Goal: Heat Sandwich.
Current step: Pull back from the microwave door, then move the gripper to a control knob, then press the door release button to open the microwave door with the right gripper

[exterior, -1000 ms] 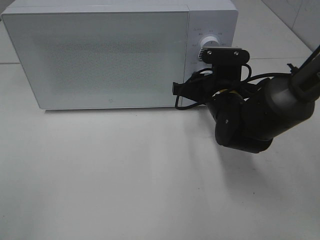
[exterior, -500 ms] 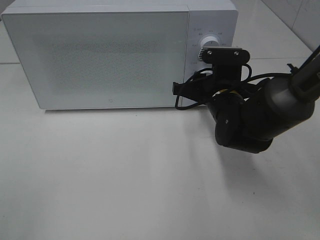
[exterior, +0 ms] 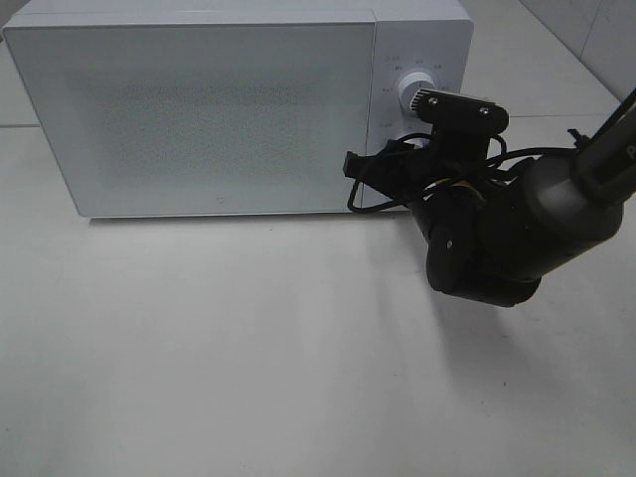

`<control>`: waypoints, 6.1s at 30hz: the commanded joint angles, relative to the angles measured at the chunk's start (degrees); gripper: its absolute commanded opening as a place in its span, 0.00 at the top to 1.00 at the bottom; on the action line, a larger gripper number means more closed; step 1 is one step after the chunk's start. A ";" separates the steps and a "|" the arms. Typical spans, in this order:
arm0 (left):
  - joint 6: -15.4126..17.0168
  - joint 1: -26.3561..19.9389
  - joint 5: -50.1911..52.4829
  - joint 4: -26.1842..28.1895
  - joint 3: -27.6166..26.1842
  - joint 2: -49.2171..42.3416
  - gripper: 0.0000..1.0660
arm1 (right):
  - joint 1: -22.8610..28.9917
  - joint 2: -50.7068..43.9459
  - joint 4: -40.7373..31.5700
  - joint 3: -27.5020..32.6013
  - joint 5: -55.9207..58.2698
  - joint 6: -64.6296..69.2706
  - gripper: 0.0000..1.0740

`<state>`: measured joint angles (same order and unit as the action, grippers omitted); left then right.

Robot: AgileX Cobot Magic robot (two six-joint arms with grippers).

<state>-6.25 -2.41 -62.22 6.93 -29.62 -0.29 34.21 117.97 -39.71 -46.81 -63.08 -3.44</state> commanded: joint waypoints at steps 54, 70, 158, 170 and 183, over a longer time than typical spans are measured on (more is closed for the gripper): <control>-0.06 0.06 0.52 0.34 0.00 -1.26 0.09 | -0.06 -0.46 0.11 -0.46 -8.77 85.37 0.84; -0.06 0.06 0.52 0.34 0.00 -1.26 0.09 | -0.06 -0.52 0.11 -0.46 -8.77 82.74 0.61; -0.06 0.06 0.52 0.34 0.00 -1.26 0.09 | -8.88 -74.08 33.80 10.20 112.70 0.46 0.36; -0.06 0.06 0.52 0.34 0.00 -1.26 0.09 | -9.51 -93.11 38.85 10.31 122.38 2.23 0.36; -0.06 0.06 0.52 0.34 0.00 -1.26 0.09 | -19.08 -109.03 39.71 17.02 120.66 5.73 0.36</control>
<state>-6.25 -2.41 -62.22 6.93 -29.62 -0.29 15.70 9.63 0.00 -30.08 58.21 1.66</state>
